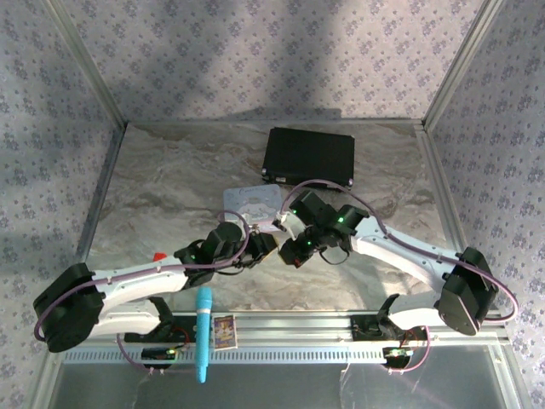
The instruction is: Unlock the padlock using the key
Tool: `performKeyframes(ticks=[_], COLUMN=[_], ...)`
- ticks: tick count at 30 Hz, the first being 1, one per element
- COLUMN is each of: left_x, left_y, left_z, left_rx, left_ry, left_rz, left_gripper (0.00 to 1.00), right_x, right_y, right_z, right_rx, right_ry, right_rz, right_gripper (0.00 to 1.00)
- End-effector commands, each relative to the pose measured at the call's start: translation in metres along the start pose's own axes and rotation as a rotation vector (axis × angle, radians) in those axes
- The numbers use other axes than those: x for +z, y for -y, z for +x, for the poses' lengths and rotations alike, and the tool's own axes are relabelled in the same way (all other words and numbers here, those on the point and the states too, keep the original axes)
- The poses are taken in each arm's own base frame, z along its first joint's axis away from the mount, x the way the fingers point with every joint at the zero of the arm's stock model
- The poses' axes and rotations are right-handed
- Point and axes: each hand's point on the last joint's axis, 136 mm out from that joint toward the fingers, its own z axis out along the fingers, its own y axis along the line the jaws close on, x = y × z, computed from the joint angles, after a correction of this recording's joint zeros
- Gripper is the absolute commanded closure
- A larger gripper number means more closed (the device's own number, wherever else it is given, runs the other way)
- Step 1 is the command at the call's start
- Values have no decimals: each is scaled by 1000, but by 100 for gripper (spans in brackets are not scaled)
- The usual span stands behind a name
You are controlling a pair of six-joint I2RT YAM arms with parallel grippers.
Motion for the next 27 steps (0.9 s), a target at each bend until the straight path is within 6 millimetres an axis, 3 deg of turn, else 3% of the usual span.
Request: performKeyframes(ticks=[1,8,16,19,20,22,23,26,27], left_x=[2,7,8,7,5,2,-1,-10,-14], left_y=[20,16,11,14,15,17,18,22,25], left_z=[4,7,8,6,3,-6,-11,-26,-31], left_rx=[23,28,48,66,67,60,59,67,76], left_ry=[-26,-43,-49,-39,-18,38,69,152,176], left_rz=[40,26,0,11,21,41,51,74,85], left_gripper=[78,79,100,100,100,100,100,100,100], right_x=[-1,3,4,5,5,6,5,-5,-10], right_y=[-3,-1,7,9,9,4,1,1,1], right_z=[-7,-6,-4,-5,-6,-8,-12,-25,-30], right_rx=[-32,-38,-33,-19,-9,17,31,78,107], right_ry=[7,-11,-15,-4,8,36,71,212,266], right_rz=[16,34,71,80,76,27,4,-24,-58], right_gripper=[100,100,100,100,95,59,48,2,1])
